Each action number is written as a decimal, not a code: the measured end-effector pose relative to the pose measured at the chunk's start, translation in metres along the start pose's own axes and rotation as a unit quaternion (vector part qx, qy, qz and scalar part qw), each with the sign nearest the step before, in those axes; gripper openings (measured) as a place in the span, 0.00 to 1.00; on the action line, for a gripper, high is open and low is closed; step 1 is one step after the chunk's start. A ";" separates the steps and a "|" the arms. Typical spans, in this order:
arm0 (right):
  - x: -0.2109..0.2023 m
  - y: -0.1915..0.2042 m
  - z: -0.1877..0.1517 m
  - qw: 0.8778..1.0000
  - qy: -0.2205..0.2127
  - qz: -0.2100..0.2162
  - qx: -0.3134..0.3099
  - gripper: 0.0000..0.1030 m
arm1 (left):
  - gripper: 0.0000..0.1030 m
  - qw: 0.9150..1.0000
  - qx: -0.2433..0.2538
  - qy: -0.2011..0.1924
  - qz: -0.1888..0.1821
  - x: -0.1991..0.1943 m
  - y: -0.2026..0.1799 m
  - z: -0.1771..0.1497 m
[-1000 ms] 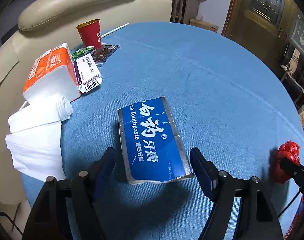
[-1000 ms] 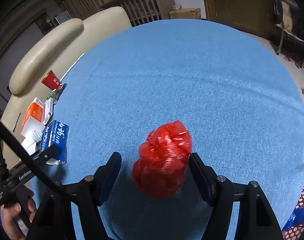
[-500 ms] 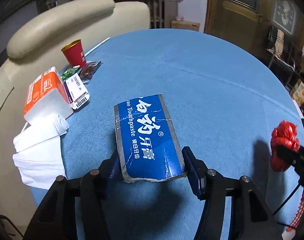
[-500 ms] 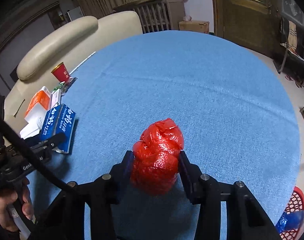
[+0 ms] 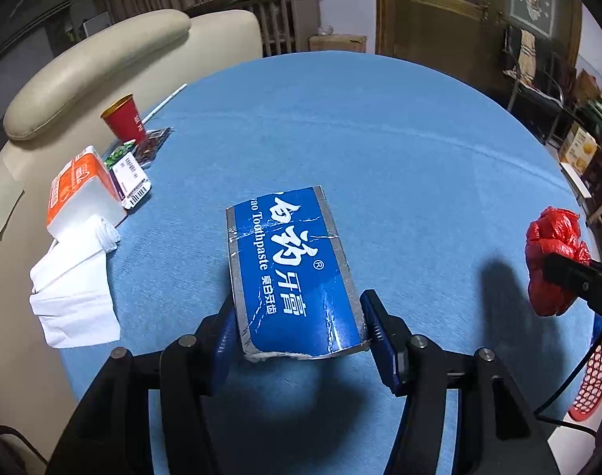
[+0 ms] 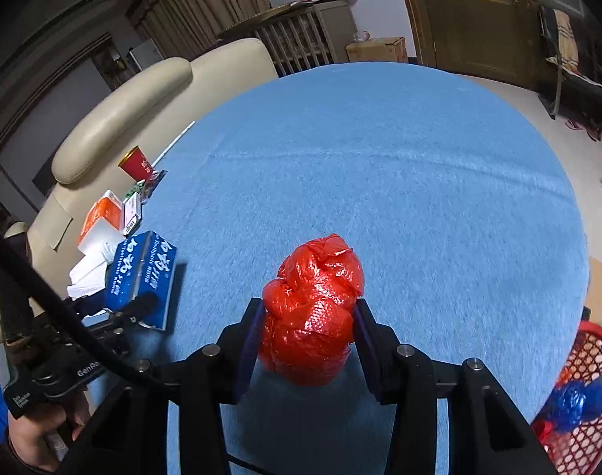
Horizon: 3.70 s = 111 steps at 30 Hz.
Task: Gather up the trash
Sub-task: 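Carry the toothpaste box and red bag over the red basket with both tools, then open both tools over the red basket to drop the box and bag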
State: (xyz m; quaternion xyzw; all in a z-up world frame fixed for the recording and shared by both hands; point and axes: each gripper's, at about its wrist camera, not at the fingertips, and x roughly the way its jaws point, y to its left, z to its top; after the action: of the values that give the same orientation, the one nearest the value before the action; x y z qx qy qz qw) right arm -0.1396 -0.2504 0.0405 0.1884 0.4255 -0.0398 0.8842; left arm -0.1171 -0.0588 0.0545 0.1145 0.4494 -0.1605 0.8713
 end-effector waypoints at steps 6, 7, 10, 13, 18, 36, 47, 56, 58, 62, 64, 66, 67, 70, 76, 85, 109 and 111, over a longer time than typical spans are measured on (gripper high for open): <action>-0.017 0.002 -0.012 1.000 -0.009 0.010 0.008 0.46 | 0.59 1.000 0.014 -0.004 0.003 -0.014 -0.011 -0.007; -0.020 0.002 -0.015 1.000 -0.011 0.012 0.010 0.46 | 0.59 1.000 0.015 -0.005 0.003 -0.018 -0.013 -0.008; -0.029 0.004 -0.021 1.000 -0.018 0.016 0.013 0.46 | 0.59 1.000 0.017 -0.009 0.004 -0.026 -0.014 -0.012; -0.039 0.004 -0.027 0.999 -0.026 0.020 0.014 0.46 | 0.59 1.000 0.018 -0.017 0.006 -0.037 -0.018 -0.016; -0.062 0.001 -0.038 0.999 -0.046 0.023 0.016 0.46 | 0.59 0.999 0.024 -0.028 0.003 -0.053 -0.028 -0.022; -0.097 -0.039 -0.062 0.995 -0.077 0.020 0.060 0.46 | 0.59 0.996 0.076 -0.036 -0.011 -0.063 -0.082 -0.025; -0.125 -0.079 -0.077 0.992 -0.099 -0.014 0.082 0.46 | 0.59 0.991 0.119 -0.028 -0.048 -0.059 -0.136 -0.025; -0.154 -0.135 -0.097 0.985 -0.105 -0.063 0.120 0.46 | 0.59 0.983 0.157 -0.019 -0.089 -0.055 -0.184 -0.023; -0.158 -0.146 -0.102 0.984 -0.102 -0.073 0.128 0.46 | 0.59 0.981 0.164 -0.016 -0.099 -0.054 -0.195 -0.021; -0.162 -0.157 -0.108 0.982 -0.096 -0.087 0.135 0.46 | 0.59 0.977 0.177 -0.011 -0.117 -0.054 -0.213 -0.021; -0.164 -0.162 -0.109 0.982 -0.093 -0.093 0.136 0.46 | 0.59 0.975 0.183 -0.008 -0.124 -0.055 -0.221 -0.023; -0.167 -0.167 -0.112 0.981 -0.092 -0.099 0.136 0.46 | 0.59 0.973 0.186 -0.004 -0.134 -0.055 -0.228 -0.023; -0.167 -0.170 -0.113 0.981 -0.091 -0.102 0.137 0.46 | 0.59 0.973 0.186 -0.002 -0.139 -0.055 -0.230 -0.024; -0.171 -0.176 -0.116 0.980 -0.089 -0.113 0.140 0.46 | 0.59 0.970 0.190 -0.001 -0.148 -0.055 -0.234 -0.024; -0.178 -0.190 -0.122 0.977 -0.083 -0.130 0.149 0.46 | 0.59 0.966 0.200 -0.004 -0.163 -0.059 -0.250 -0.025; -0.173 -0.197 -0.132 0.977 -0.052 -0.129 0.160 0.46 | 0.59 0.959 0.222 -0.007 -0.176 -0.068 -0.269 -0.030; -0.191 -0.227 -0.136 0.963 -0.073 -0.122 0.229 0.69 | 0.59 0.947 0.260 0.004 -0.189 -0.065 -0.300 -0.037; -0.194 -0.230 -0.136 0.961 -0.081 -0.124 0.233 0.69 | 0.59 0.946 0.263 0.006 -0.190 -0.064 -0.305 -0.040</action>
State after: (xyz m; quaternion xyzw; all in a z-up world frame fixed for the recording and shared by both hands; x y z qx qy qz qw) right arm -0.4161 -0.4306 0.0441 0.3313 0.3517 -0.2623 0.8353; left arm -0.2982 -0.3149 0.0673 0.2532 0.4100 -0.4351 0.7605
